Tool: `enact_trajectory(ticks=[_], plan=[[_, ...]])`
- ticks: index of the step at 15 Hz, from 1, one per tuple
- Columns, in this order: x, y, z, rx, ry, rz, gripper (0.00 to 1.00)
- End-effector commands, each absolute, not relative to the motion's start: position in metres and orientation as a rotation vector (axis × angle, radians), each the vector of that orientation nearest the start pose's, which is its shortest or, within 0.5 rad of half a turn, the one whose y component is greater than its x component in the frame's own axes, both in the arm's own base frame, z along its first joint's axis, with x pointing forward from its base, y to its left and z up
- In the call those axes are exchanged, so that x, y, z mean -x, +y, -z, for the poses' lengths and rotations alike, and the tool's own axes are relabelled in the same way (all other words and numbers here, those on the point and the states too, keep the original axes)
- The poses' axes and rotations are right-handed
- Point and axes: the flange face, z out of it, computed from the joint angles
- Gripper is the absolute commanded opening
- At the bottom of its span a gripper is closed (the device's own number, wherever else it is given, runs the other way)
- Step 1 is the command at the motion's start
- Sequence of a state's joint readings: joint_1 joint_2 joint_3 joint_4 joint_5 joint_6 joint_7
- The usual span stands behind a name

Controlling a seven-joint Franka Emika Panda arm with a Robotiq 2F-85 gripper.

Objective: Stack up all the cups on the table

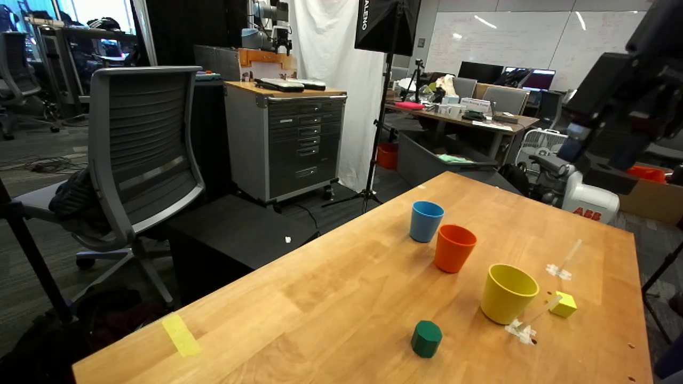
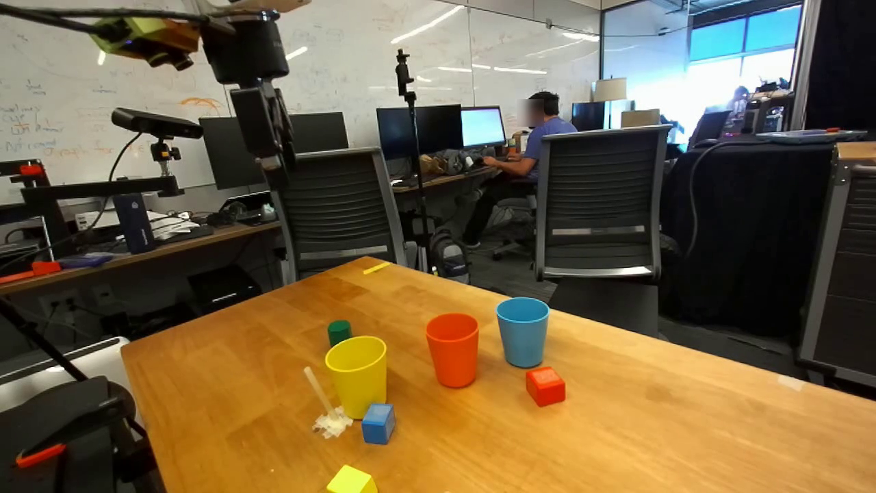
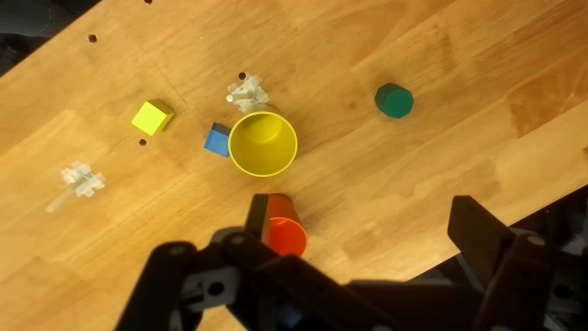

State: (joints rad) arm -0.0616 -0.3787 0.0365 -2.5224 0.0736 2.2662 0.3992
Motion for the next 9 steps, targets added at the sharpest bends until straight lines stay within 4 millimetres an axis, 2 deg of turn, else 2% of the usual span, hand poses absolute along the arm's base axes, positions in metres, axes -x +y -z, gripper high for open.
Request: enact_trajectory(ticks=[1,5,9], plan=[[-0.463,-0.017,-0.401,3.005,0.808,0.170,1.00],[-0.484,-0.020,-0.377,2.969,0.779,0.193,1.00],[-0.489,-0.018,-0.350,2.993,0.730,0.219,1.00]])
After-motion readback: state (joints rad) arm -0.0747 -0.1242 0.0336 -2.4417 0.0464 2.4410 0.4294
